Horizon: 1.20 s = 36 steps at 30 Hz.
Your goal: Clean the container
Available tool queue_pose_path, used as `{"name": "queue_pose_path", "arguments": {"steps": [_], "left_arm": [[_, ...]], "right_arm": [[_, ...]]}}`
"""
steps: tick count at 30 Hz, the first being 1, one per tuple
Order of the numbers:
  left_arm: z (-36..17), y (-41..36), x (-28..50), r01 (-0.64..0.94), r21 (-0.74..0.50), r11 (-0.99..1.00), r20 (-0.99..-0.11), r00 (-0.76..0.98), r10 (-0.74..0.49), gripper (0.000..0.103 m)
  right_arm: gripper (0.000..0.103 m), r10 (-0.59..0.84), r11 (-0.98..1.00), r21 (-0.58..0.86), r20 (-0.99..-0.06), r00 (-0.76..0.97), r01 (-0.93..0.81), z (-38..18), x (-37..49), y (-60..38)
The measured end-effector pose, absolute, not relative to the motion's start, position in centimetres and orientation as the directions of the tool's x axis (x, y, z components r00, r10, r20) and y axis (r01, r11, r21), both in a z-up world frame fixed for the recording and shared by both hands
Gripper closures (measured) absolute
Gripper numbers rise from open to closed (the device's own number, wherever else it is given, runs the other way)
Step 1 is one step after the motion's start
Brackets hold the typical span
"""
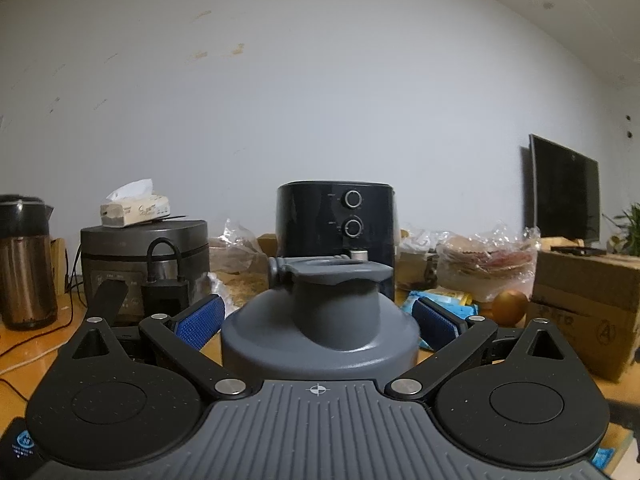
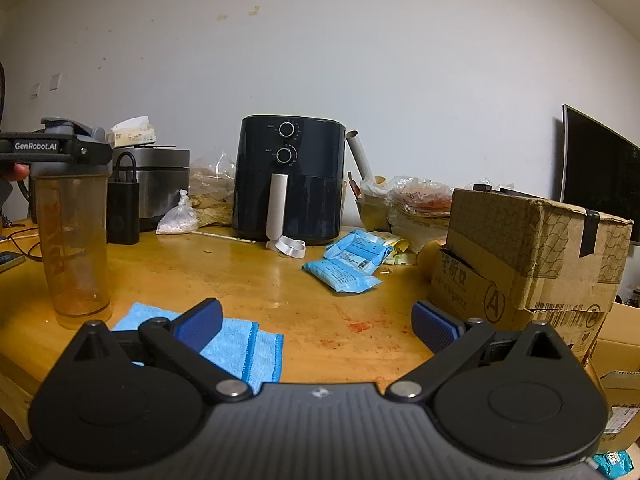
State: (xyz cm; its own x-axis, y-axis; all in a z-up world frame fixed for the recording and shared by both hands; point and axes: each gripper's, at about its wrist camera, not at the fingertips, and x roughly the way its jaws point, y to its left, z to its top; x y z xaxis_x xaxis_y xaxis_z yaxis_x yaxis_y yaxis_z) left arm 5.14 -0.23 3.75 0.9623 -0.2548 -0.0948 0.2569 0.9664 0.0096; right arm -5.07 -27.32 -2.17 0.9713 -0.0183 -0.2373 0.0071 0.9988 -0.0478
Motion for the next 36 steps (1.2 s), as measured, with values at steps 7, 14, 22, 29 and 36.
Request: {"name": "queue_pose_path", "arguments": {"steps": [7,14,22,29,36], "left_arm": [[3.8,0.0,5.4,0.265,-0.01,0.964,-0.107,0.958,-0.265,0.007],[3.7,-0.2,5.2,0.259,-0.003,0.966,-0.101,0.961,-0.258,0.008],[3.3,-0.6,5.0,0.24,0.006,0.971,-0.082,0.968,-0.239,0.008],[3.2,-1.1,5.0,0.219,0.02,0.975,-0.081,0.973,-0.217,0.008],[3.1,-0.9,5.0,0.219,0.005,0.976,-0.08,0.973,-0.218,0.008]], "right_arm": [[0.0,-0.02,0.999,-0.047,-0.24,0.971,0.009,-2.2,-5.0,-27.3],[0.0,-0.017,0.999,-0.053,-0.243,0.97,0.004,-2.2,-5.0,-27.1],[0.0,-0.033,0.998,-0.062,-0.26,0.965,0.017,-2.2,-4.7,-27.3],[0.0,-0.013,1.0,-0.024,-0.29,0.957,0.007,-2.1,-4.1,-27.7],[0.0,0.028,0.999,-0.014,-0.316,0.948,-0.034,-2.0,-3.5,-27.1]]}}
